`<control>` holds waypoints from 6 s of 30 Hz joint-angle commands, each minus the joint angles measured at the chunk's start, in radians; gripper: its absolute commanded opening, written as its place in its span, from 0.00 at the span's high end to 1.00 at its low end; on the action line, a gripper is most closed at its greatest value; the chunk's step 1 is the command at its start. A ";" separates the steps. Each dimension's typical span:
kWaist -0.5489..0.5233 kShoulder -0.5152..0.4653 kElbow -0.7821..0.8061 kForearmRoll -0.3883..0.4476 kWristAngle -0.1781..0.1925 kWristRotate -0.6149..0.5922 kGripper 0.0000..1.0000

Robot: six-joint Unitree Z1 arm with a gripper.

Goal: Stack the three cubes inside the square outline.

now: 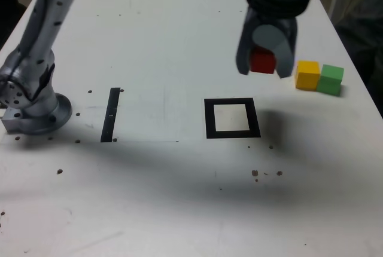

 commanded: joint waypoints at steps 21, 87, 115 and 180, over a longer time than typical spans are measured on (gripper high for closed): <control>-0.052 -0.058 0.367 -0.253 -0.083 -0.225 0.74; -0.020 -0.089 0.354 -0.214 -0.010 -0.059 0.01; 0.166 0.086 -0.132 0.001 0.177 0.693 0.01; 0.148 0.269 -0.108 -0.282 0.146 1.198 0.14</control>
